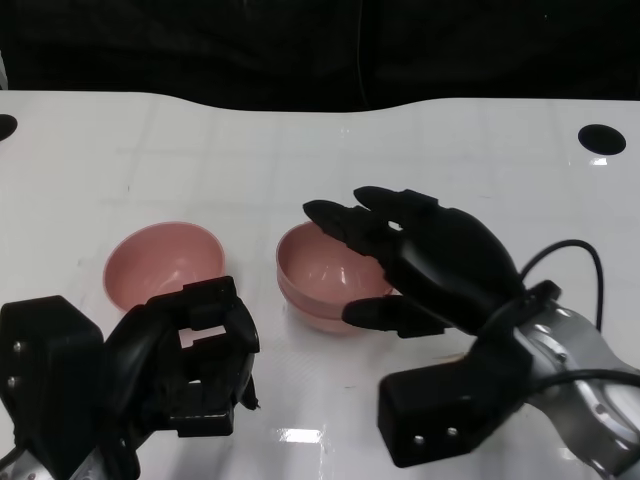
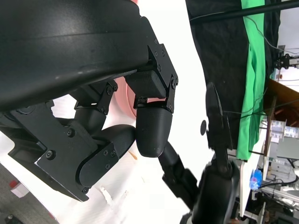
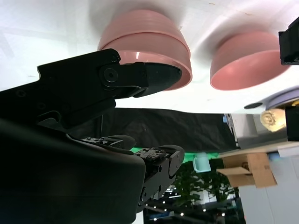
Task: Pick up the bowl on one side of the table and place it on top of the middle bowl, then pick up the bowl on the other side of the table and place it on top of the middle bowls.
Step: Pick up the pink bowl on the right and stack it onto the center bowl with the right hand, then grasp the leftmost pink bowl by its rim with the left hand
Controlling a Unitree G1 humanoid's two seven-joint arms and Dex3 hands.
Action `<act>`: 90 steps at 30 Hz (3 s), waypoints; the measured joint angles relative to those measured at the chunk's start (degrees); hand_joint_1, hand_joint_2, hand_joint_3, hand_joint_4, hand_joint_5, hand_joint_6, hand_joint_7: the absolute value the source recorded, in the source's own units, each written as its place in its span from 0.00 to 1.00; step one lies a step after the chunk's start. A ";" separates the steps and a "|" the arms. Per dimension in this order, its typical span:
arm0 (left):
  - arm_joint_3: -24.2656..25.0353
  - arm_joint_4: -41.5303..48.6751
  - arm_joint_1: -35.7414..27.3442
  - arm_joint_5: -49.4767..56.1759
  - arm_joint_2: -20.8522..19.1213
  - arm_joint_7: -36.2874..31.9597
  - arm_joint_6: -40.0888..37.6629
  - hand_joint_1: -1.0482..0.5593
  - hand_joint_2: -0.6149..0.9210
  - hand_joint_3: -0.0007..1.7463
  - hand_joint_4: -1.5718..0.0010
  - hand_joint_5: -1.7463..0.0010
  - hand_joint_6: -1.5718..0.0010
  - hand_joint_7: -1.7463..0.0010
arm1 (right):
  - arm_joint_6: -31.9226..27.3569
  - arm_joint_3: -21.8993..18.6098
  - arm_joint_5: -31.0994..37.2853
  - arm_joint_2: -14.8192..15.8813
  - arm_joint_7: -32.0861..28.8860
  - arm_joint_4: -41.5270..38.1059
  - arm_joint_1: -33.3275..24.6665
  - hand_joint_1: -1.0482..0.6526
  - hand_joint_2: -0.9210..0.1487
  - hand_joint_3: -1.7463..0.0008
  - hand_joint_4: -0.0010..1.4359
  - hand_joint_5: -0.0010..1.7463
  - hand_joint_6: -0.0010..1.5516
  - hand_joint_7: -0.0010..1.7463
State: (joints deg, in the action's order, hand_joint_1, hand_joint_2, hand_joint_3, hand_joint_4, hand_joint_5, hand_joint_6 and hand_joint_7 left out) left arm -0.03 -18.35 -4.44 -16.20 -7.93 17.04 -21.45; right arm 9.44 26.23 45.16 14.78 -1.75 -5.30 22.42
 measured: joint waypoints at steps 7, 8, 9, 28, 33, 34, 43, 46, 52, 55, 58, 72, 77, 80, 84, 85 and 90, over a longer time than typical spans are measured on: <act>0.04 0.83 0.01 0.30 0.25 -0.05 2.00 0.55 0.65 0.78 0.46 0.04 0.45 0.14 | 6.18 -4.45 -6.36 1.14 -2.28 2.99 -6.67 0.27 0.00 0.89 0.19 0.40 0.30 0.11; 0.07 1.03 0.01 0.40 0.28 -0.06 2.41 0.55 0.65 0.77 0.46 0.04 0.46 0.14 | 6.86 -4.99 -7.16 1.17 -2.53 3.24 -7.60 0.29 0.01 0.89 0.20 0.45 0.32 0.12; 0.13 1.18 0.08 0.38 0.42 -0.06 2.52 0.56 0.65 0.77 0.47 0.04 0.46 0.14 | 7.70 -5.67 -8.02 1.20 -2.63 3.42 -8.42 0.32 0.00 0.91 0.24 0.51 0.37 0.15; 2.62 2.26 -0.06 -0.14 3.77 -2.20 6.06 0.56 0.69 0.68 0.56 0.12 0.55 0.29 | 15.14 -16.49 -40.76 0.69 7.68 9.48 -24.77 0.55 0.43 0.39 0.50 0.77 0.56 0.46; 2.86 5.13 -0.66 4.23 3.80 -2.80 15.30 0.50 0.90 0.30 0.64 0.28 0.60 0.58 | 9.30 -17.34 -46.99 -2.19 10.87 10.98 -27.90 0.59 0.42 0.30 0.58 0.82 0.57 0.59; 2.80 5.69 -0.82 5.26 3.71 -2.81 17.08 0.49 0.92 0.24 0.64 0.32 0.59 0.65 | 8.33 -17.47 -47.77 -2.55 11.49 10.98 -28.02 0.59 0.41 0.29 0.60 0.83 0.57 0.60; 2.39 9.18 -0.76 17.80 -0.16 -4.78 29.28 0.44 1.00 0.08 0.75 0.58 0.67 0.91 | -0.98 -18.60 -52.76 -3.50 16.55 11.35 -27.69 0.58 0.57 0.10 0.66 1.00 0.56 0.87; 2.01 7.57 -0.74 21.93 -1.59 -5.71 28.97 0.43 0.99 0.05 0.79 0.61 0.70 0.94 | -2.70 -19.38 -53.58 -3.83 17.45 11.36 -27.30 0.57 0.59 0.08 0.65 1.00 0.54 0.93; 1.10 2.56 -0.46 30.00 -4.33 -6.81 24.88 0.41 0.97 0.01 0.86 0.63 0.74 0.97 | -8.36 -20.15 -55.68 -5.01 18.18 12.18 -26.80 0.56 0.63 0.05 0.66 1.00 0.53 0.98; 0.85 0.30 -0.42 33.36 -4.87 -7.05 21.97 0.40 0.96 0.01 0.88 0.63 0.75 0.98 | -10.41 -20.52 -55.77 -5.24 18.17 13.45 -26.76 0.56 0.63 0.04 0.67 1.00 0.53 1.00; 0.09 -1.99 -0.40 38.39 -6.02 -7.29 19.22 0.39 0.96 0.00 0.90 0.64 0.76 0.99 | -11.92 -21.03 -55.92 -5.41 18.12 13.99 -26.75 0.56 0.62 0.04 0.68 1.00 0.52 1.00; -8.03 -1.37 4.56 67.76 -14.21 -5.61 8.22 0.34 0.95 0.00 0.77 0.82 0.72 1.00 | -16.15 -21.53 -56.21 -7.75 17.50 15.88 -26.74 0.57 0.63 0.03 0.68 1.00 0.53 0.97; -11.46 3.32 8.77 73.55 -14.20 -4.27 4.79 0.32 0.95 0.00 0.71 0.87 0.72 1.00 | -16.36 -21.68 -55.77 -7.82 17.27 15.93 -26.82 0.57 0.64 0.03 0.67 1.00 0.53 0.96; -13.79 7.98 11.54 75.64 -14.12 -3.93 3.55 0.32 0.95 0.00 0.68 0.90 0.70 0.99 | -16.33 -21.74 -55.67 -7.87 17.31 15.92 -26.86 0.57 0.64 0.03 0.67 1.00 0.53 0.95; -15.77 14.62 14.33 76.08 -13.77 -4.79 3.70 0.32 0.95 0.00 0.65 0.92 0.69 0.99 | -16.32 -21.75 -55.70 -7.94 17.41 15.93 -26.85 0.58 0.63 0.03 0.67 1.00 0.53 0.94; -15.94 15.19 14.49 76.07 -13.77 -5.03 3.71 0.32 0.95 0.00 0.65 0.92 0.69 0.99 | -16.32 -21.76 -55.70 -7.95 17.41 15.93 -26.85 0.58 0.63 0.03 0.67 1.00 0.53 0.94; -16.46 15.54 14.89 76.00 -13.77 -5.59 3.72 0.32 0.95 0.00 0.64 0.94 0.69 1.00 | -16.32 -21.76 -55.70 -7.96 17.43 15.93 -26.85 0.58 0.63 0.03 0.67 1.00 0.53 0.94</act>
State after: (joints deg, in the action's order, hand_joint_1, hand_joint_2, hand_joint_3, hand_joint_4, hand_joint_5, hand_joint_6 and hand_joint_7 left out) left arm -16.49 -2.80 10.44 59.80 -21.70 11.45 -17.73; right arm -6.88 4.47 -10.54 6.82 15.68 10.63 -4.43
